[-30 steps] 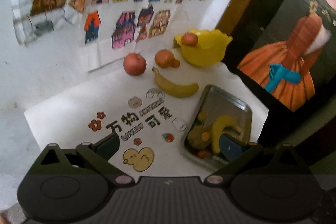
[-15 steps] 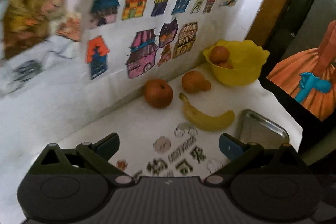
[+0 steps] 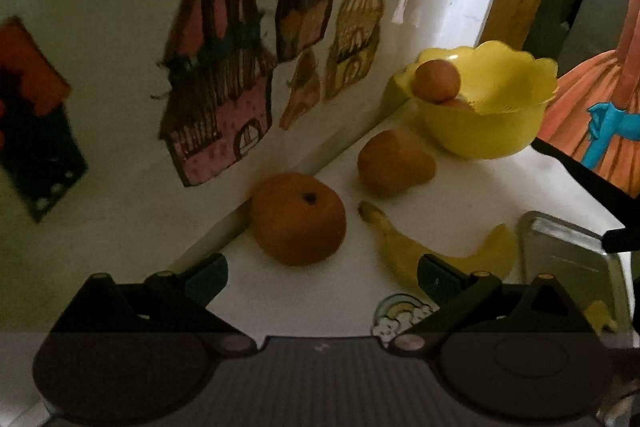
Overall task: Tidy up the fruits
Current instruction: 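Move both tools toward the red apple and banana beside the yellow bowl, then grasp the red apple with the left tool while the right tool grasps the banana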
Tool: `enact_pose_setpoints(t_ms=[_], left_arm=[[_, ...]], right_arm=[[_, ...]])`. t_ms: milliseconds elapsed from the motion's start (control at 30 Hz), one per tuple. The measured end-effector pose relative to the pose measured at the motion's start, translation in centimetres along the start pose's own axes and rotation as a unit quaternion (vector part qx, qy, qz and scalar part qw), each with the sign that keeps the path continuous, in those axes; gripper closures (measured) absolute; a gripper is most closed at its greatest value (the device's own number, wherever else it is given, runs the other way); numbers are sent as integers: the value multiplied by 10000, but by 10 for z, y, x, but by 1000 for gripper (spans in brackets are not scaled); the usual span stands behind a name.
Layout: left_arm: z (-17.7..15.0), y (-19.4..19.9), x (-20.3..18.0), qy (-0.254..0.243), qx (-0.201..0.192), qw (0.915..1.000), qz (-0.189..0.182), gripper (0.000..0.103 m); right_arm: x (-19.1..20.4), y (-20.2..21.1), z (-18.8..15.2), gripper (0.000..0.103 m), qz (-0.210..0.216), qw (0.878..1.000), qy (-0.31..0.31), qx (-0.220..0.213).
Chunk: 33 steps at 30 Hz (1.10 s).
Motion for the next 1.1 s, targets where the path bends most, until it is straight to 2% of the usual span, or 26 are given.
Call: enact_pose_setpoints(t_ms=[200, 400, 567, 900, 1100], left_arm=[[3, -26, 4, 59, 88, 9999, -59, 0], [9, -45, 12, 214, 172, 9996, 113, 0], [8, -58, 22, 426, 245, 9986, 187, 1], [11, -73, 28, 546, 212, 9980, 219, 3], [10, -74, 28, 556, 117, 9980, 277, 5]], right_arm=[[14, -44, 7, 10, -39, 9988, 397, 282], [16, -73, 12, 16, 43, 9970, 701, 330], [20, -89, 15, 21, 45, 9952, 919, 330], [27, -111, 15, 34, 77, 9930, 1121, 353], [29, -122, 15, 36, 84, 9932, 1088, 395]])
Point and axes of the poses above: each gripper's, at about its wrist camera, not at the fingertips, and y roughly against the way its jaws point, x to its left, z to its top, the point moved 10 cm from there along -y, roughly the way its jaws point, and after that the axes turned 7 degrees about -z, right-handed, at the moved point
